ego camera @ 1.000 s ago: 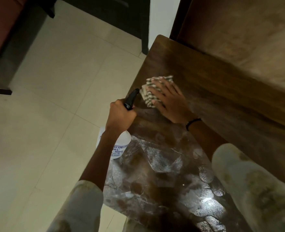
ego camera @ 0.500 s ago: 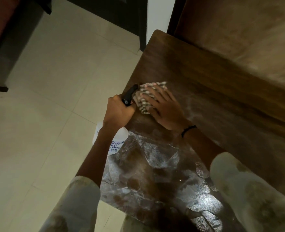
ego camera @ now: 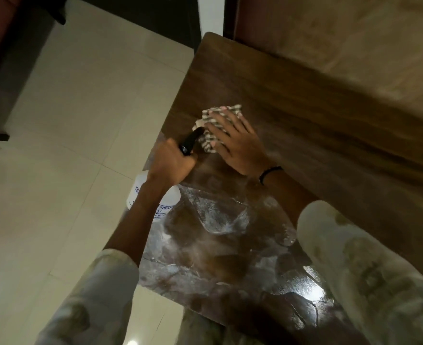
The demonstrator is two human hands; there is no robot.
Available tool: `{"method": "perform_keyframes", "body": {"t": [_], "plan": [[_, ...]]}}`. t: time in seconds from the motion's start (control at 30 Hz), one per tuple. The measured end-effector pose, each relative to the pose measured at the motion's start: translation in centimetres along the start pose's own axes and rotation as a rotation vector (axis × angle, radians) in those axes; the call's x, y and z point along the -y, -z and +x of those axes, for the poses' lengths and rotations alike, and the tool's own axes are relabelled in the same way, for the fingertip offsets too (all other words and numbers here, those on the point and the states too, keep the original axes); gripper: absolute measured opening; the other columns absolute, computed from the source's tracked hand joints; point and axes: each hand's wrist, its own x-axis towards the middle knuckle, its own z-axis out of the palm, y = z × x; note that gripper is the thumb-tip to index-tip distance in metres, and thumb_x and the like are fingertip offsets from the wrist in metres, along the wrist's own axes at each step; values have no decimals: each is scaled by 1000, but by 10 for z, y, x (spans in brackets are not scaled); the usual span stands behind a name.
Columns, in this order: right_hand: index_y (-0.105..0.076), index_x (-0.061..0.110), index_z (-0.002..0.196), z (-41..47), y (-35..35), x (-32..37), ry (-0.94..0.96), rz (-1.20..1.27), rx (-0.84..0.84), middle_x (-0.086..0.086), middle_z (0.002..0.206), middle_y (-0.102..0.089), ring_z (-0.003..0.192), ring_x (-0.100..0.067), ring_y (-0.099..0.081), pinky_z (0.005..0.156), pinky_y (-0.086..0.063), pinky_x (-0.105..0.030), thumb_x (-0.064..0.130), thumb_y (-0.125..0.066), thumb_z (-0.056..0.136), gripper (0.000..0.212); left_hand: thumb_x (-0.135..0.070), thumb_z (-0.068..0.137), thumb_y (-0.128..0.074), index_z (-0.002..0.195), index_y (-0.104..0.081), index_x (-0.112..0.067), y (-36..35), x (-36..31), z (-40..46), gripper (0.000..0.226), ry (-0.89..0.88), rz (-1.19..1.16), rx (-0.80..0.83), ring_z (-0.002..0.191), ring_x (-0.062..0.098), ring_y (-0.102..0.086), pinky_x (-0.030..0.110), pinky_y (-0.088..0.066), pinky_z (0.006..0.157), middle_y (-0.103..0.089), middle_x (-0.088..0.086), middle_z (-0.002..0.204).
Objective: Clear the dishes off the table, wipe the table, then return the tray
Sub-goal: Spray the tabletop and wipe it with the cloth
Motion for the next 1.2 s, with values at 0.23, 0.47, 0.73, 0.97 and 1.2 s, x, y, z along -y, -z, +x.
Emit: {"method": "perform_keyframes", "body": {"t": [0.23,0.47,0.73,0.97,1.2], "plan": [[-28,27,150,-32,26,-73,-369,15,-35,-1,160,-20,149,-25,-11,120,-7,-43,38,-27,100,51,-17,80,-64,106,-62,-2,-43,-22,-38,31,-10,-5,95,79,28,-65,35,-53,69,-66,12,85],[-25,28,152,-111,36,-86,-513,35,-64,1,161,-16,149,-22,-7,119,-3,-41,40,-25,101,52,-12,80,-62,102,-58,0,-79,-45,-61,26,-4,5,224,59,16,-55,26,-42,49,-63,12,79],[-26,25,152,-115,33,-77,-570,40,-59,-3,162,-15,150,-27,-4,119,-3,-47,36,-25,100,53,-20,75,-64,107,-61,-1,-84,-49,-62,37,22,3,115,73,26,-64,34,-54,60,-67,17,89],[-27,25,151,-71,21,-28,-377,51,20,-3,162,-15,149,-28,-5,118,2,-45,35,-21,97,55,-9,79,-60,100,-65,4,-71,-53,-66,25,81,-99,-1,73,30,-64,31,-55,66,-67,19,83],[-53,19,136,-105,8,-1,-58,57,34,-4,153,-37,145,-28,-26,118,-17,-48,36,-31,98,47,-5,81,-59,88,-66,2,-71,-43,-80,12,26,-93,8,43,11,-47,9,-31,35,-53,2,55]]}}
